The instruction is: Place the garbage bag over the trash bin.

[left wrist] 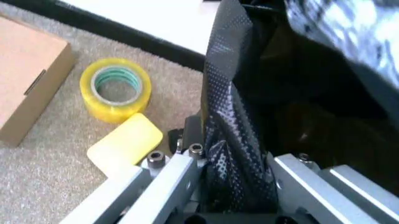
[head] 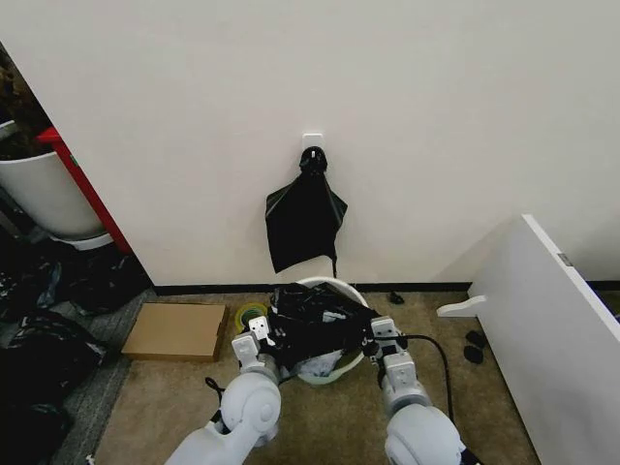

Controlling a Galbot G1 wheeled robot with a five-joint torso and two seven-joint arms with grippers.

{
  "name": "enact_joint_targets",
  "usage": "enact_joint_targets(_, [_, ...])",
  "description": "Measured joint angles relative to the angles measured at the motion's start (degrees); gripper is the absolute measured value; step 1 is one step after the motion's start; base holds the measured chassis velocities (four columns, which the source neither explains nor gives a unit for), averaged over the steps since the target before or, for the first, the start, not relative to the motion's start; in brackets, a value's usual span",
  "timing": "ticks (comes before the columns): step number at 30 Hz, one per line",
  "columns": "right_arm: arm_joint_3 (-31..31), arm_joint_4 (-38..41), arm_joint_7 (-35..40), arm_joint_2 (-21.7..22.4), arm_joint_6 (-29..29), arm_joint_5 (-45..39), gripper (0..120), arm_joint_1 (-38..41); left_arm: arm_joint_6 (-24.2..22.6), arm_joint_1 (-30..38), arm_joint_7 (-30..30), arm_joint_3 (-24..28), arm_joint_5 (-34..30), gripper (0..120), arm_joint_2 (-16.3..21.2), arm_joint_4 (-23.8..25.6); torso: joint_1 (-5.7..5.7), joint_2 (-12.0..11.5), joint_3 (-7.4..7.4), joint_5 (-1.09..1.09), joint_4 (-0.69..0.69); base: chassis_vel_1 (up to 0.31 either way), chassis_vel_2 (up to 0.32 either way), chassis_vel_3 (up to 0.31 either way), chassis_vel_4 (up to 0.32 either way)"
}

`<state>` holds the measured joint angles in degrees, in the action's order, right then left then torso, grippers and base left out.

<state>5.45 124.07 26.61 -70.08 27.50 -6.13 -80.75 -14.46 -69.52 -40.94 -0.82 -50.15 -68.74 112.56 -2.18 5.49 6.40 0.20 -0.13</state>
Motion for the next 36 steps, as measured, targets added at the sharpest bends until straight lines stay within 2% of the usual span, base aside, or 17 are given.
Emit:
enact_joint_targets(3, [1.5, 1.0, 0.0, 0.2, 0.1, -1.3, 0, -0.5, 1.1, -1.7, 1.5, -1.5, -0.1, 2, 1.1, 2.3, 0.00, 0.0, 0.00, 0.01, 0.00, 0.000, 0.000, 0.000, 0.000])
enact_joint_targets(13, [5.1, 2.2, -0.4, 1.4, -0.4, -4.2, 0, -3.7, 2.7, -2.7, 2.0, -4.7, -2.5, 2, 2.5, 5.6, 0.00, 0.0, -0.01, 0.01, 0.00, 0.000, 0.000, 0.000, 0.000])
enact_joint_targets(23, [7.3, 1.3, -5.4, 2.2, -7.5, -2.3, 0, -7.1, 2.0, -4.5, 3.0, -5.0, -2.0, 2, 3.3, 7.7, 0.01, 0.0, -0.01, 0.01, 0.00, 0.000, 0.000, 0.000, 0.000])
enact_joint_targets(25, [7.7, 2.8, -9.0, 2.5, -10.6, 0.3, 12, -9.1, 1.8, -4.8, 3.2, -5.0, -1.3, 2, 3.4, 7.9, 0.01, 0.0, -0.01, 0.01, 0.00, 0.000, 0.000, 0.000, 0.000])
enact_joint_targets(28, [8.3, 4.2, -10.7, 2.8, -12.6, 2.1, 18, -10.6, 1.6, -4.9, 3.4, -5.1, -0.9, 2, 3.5, 8.0, 0.01, 0.0, -0.01, 0.01, 0.00, 0.000, 0.000, 0.000, 0.000])
enact_joint_targets(35, [13.9, 10.5, -15.7, 5.6, -16.8, 7.1, 48, -17.6, 1.0, -5.3, 3.7, -5.3, 0.2, 2, 4.1, 8.6, 0.01, 0.0, -0.01, 0.01, -0.01, 0.000, 0.000, 0.000, 0.000])
enact_joint_targets(36, [13.9, 10.5, -15.7, 5.6, -16.8, 7.1, 48, -17.6, 1.0, -5.3, 3.7, -5.3, 0.2, 2, 4.1, 8.6, 0.01, 0.0, -0.01, 0.01, -0.01, 0.000, 0.000, 0.000, 0.000])
